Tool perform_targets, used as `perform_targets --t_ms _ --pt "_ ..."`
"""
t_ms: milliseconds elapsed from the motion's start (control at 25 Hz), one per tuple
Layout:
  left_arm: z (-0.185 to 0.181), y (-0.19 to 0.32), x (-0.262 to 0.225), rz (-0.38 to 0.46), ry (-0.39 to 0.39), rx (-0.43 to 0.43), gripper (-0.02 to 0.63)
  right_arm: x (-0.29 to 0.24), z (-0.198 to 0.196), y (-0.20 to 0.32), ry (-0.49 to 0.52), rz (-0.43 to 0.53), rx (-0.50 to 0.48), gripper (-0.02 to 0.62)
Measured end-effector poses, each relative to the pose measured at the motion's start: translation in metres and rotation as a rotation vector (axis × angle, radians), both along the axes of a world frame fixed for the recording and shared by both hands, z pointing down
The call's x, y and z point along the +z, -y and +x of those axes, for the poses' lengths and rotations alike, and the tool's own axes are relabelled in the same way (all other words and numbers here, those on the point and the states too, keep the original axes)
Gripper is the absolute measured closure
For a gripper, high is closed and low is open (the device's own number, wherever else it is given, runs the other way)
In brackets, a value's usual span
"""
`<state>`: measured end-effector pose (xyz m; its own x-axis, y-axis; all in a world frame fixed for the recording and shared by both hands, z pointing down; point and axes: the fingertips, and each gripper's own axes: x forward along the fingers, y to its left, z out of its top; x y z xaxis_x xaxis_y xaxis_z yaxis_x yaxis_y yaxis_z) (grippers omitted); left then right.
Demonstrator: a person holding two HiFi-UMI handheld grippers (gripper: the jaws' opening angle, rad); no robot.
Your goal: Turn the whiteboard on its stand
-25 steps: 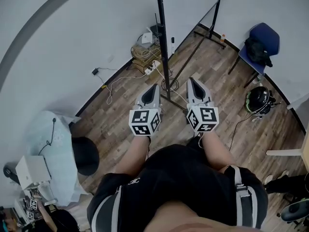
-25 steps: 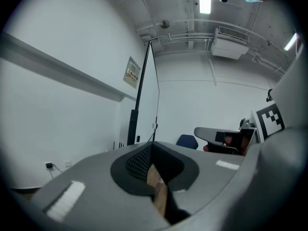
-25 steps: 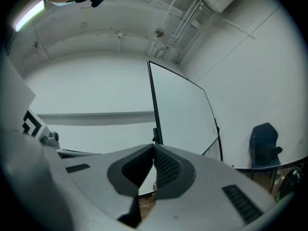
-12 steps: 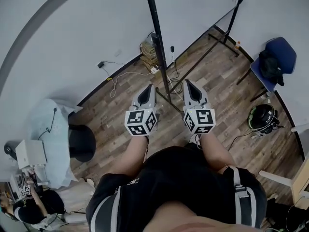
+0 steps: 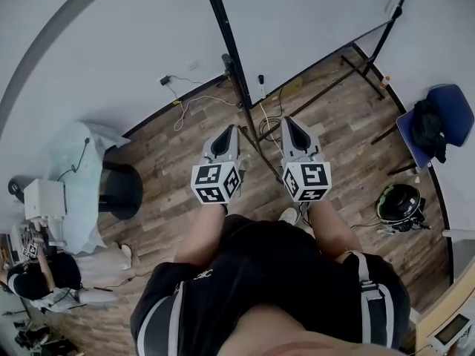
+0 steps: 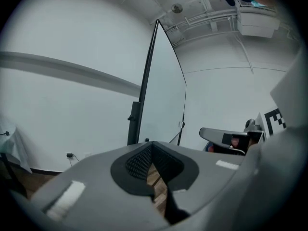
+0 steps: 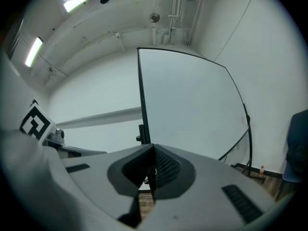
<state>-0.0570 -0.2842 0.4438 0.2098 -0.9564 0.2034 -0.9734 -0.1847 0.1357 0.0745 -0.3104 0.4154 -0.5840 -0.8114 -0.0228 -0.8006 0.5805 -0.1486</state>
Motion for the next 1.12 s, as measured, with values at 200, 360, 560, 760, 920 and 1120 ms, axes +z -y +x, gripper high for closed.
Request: perform_targets --t_ms 200,360,560,760,920,1120 --pt "0.000 0.015 0.010 -0.019 0.008 -0.030 0.597 0.007 -0.008 0.017 -0.008 -0.025 -0.058 0.589" --pt "-0.009 0.036 0.017 -0.033 -0.008 -0.036 0.597 0.009 -0.015 0.035 -0.013 -0.031 -0.063 0.589" --pt "-0.026 0.068 0.020 -0.039 -0.023 -0.033 0.597 0.006 -0.022 0.055 -0.034 -0.024 -0.050 0.589" --pt "-0.042 0.102 0.020 -0.044 0.023 -0.046 0.596 -0.008 -0.020 0.077 -0.045 0.008 -0.014 0.589" --pt "-0.040 0.119 0.019 -0.022 0.050 0.006 0.538 -0.010 -0.018 0.090 -0.053 0.009 0.007 0.589" --pt "-0.035 0.133 0.024 0.004 0.102 0.055 0.443 -0.006 -0.013 0.098 -0.062 -0.004 0.024 0.589"
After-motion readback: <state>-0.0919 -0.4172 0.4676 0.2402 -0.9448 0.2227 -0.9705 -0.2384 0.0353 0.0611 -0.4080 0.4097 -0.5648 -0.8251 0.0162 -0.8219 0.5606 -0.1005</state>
